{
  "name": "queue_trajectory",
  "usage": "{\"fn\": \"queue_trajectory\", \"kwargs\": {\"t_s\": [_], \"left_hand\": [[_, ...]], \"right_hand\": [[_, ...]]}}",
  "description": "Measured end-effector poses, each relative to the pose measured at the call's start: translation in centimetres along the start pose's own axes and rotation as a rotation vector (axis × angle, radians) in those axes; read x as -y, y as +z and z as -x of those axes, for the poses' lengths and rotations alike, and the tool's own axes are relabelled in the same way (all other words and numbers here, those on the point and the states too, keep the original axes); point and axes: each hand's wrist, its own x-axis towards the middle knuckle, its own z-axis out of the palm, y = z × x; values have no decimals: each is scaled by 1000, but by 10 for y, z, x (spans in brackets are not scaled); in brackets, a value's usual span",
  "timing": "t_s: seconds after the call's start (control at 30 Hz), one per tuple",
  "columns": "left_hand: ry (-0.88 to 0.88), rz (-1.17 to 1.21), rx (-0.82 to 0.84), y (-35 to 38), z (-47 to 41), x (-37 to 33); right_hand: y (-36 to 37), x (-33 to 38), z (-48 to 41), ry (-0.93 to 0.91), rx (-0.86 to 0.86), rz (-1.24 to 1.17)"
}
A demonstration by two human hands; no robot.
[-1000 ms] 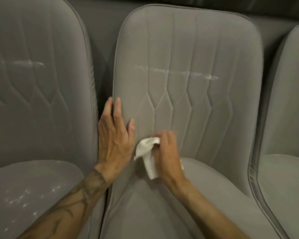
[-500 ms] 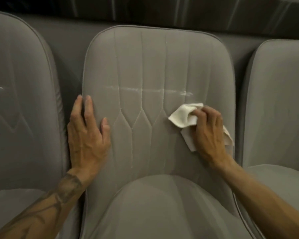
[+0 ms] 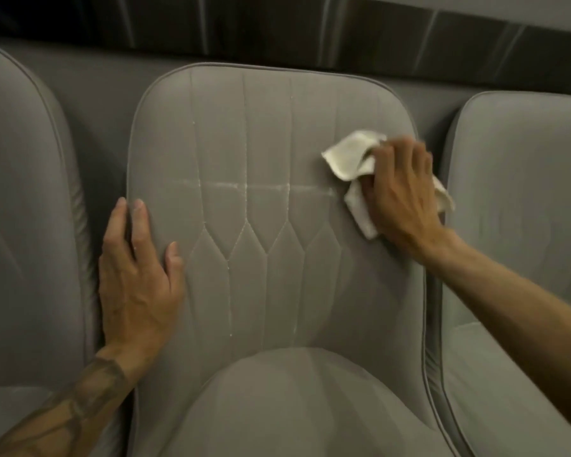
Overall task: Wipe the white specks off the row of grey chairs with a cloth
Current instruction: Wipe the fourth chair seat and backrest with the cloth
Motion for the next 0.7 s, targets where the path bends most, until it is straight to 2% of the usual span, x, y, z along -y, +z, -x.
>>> {"fn": "queue_trajectory", "kwargs": {"t_s": [0.1,0.17,0.3,0.43,0.6,0.7], "left_hand": [[7,-6,-10,1,-1,0],[9,-10,-11,2,-1,1],[13,-1,-9,2,-1,1],[16,12,-4,1,-1,0],[18,4,-5,1,0,0],[16,-1,5,1,0,0]], "right_hand": [[4,-7,-59,153,-56,-27],[6,4,-55,251,-87,-37],[-3,19,12,100,20,-65],[-1,12,-30,119,31,-29],[8,16,-41,198,-95,17],[7,17,-46,247,-174,-54]]}}
